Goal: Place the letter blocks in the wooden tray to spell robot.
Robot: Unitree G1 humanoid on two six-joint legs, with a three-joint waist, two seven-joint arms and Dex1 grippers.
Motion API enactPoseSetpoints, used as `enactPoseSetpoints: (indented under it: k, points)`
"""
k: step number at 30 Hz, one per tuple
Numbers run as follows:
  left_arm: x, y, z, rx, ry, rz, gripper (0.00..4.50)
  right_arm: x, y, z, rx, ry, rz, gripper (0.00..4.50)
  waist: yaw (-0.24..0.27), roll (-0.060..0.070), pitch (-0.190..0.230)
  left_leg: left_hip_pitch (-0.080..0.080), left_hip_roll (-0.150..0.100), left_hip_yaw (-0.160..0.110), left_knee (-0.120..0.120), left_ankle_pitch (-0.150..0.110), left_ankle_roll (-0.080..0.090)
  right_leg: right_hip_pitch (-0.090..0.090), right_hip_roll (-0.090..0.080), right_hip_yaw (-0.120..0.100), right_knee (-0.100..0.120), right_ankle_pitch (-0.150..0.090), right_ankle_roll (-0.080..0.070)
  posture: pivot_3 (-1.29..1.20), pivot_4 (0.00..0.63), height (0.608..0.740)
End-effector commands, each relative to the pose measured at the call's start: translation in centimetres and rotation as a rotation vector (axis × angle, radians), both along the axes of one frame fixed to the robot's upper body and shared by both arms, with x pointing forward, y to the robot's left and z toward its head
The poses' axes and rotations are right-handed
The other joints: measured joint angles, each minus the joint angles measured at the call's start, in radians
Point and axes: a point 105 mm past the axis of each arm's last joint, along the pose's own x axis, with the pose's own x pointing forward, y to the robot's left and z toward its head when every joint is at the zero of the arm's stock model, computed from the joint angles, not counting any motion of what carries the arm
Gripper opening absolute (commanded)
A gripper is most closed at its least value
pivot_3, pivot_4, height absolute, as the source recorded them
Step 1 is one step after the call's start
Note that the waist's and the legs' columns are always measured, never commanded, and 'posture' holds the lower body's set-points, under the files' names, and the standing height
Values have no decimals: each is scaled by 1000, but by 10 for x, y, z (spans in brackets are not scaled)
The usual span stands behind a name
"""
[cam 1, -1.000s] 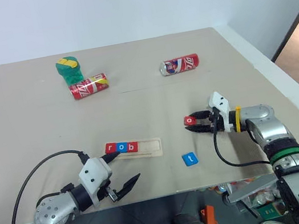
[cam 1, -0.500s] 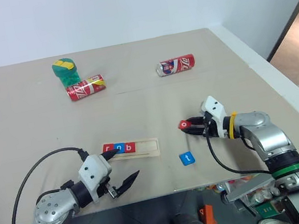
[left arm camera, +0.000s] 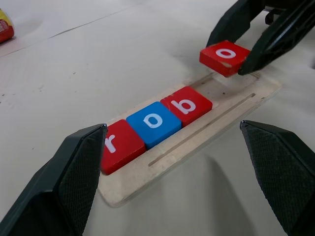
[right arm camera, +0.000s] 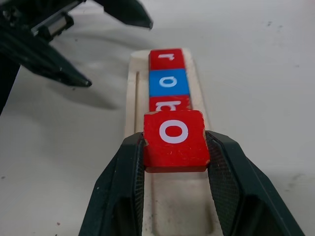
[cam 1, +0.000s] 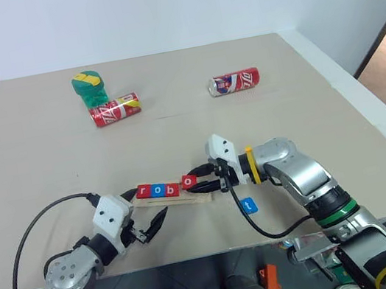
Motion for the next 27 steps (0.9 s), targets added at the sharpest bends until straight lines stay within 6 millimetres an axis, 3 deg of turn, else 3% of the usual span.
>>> enactPoseSetpoints:
  k: [1,22,24,26,27]
  points:
    - [-4,-4,11,-1,-48,-7,4500,2,8,7,-1,-47,37,1246,0,0,0,0,0,0,0,0,0,0,0,0,0,0,0,0,150,740]
    - [-6,-7,10,1,-58,-14,4500,8,12,-9,-23,-19,35,1246,0,0,0,0,0,-1,0,0,0,0,1,-2,0,1,-1,0,150,740]
    - [-6,-7,11,-7,-58,-19,4500,9,13,-9,-20,-19,31,2275,0,0,0,0,0,-1,0,0,0,0,1,-2,0,1,-1,0,150,740]
    - [-7,-9,11,-25,-53,-27,4500,9,13,-7,-9,-18,25,2804,0,0,0,0,0,-1,0,0,0,0,1,-2,0,1,-1,0,150,740]
    - [-8,-9,12,-35,-50,-33,4500,10,14,-6,-4,-19,23,3282,0,0,0,0,0,-1,0,0,0,0,1,-2,0,1,-1,0,150,740]
